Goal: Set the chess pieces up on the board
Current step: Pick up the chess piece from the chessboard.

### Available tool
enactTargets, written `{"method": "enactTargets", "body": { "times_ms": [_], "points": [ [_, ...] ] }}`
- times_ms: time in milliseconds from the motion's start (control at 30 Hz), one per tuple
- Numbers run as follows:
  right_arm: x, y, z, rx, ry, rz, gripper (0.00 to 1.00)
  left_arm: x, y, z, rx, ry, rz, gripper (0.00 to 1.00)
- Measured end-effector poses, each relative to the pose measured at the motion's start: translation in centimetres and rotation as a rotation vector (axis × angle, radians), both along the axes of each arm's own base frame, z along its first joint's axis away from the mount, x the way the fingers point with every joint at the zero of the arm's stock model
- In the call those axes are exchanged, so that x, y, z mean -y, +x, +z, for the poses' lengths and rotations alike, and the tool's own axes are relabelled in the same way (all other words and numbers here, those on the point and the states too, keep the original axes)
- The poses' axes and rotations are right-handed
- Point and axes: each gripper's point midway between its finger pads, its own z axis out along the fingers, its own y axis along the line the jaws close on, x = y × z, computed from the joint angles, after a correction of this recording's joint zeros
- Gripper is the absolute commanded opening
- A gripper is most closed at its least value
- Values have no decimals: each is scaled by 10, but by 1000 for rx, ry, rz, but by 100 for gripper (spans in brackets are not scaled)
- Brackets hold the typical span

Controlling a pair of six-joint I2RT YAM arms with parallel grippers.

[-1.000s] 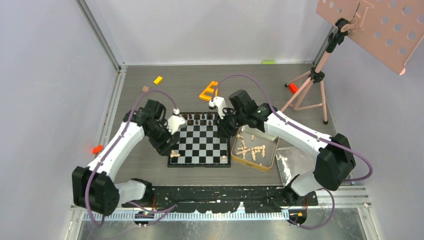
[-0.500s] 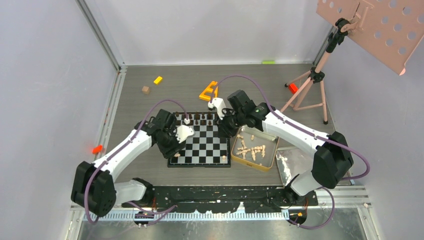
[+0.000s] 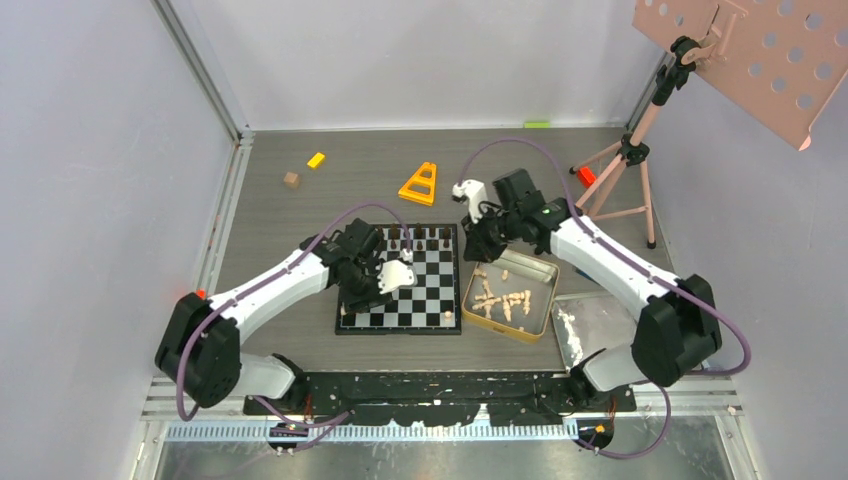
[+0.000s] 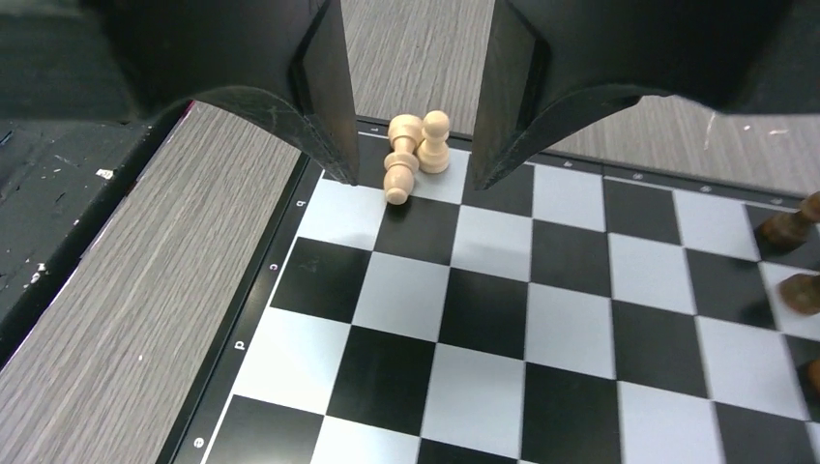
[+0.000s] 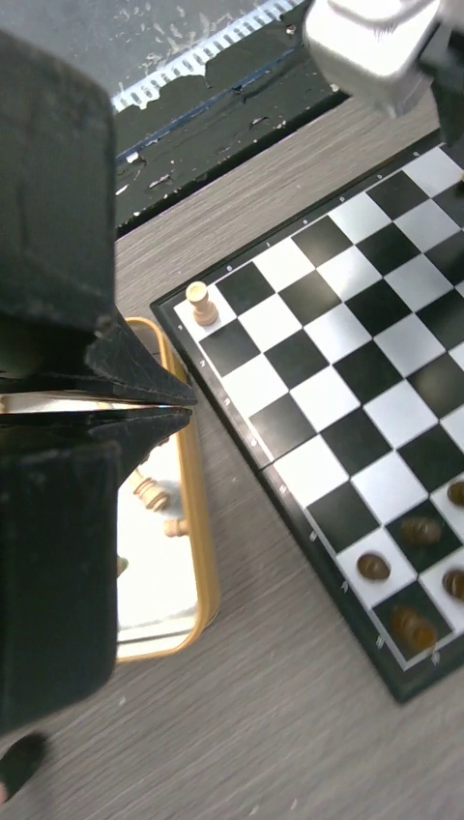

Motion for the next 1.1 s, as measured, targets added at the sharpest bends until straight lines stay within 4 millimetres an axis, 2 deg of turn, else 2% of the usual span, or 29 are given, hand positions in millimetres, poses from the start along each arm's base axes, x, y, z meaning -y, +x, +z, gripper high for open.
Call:
{"method": "enactTargets", "body": {
  "times_ms": [133,300,733,1100],
  "points": [
    [22,7,19,30,37,-73,9,-2,-5,-15,-50,48,-32,45],
    [33,4,33,60,71,-95,8,-5,-6,-23,-75,79,-42,42],
    [37,-2,26,19,78,-99,7,-11,-4,-31,-84,124,-52,33],
    [38,-1,26,18,78,-103,7,-14,-9,-36,-98,134,-54,33]
  ]
}}
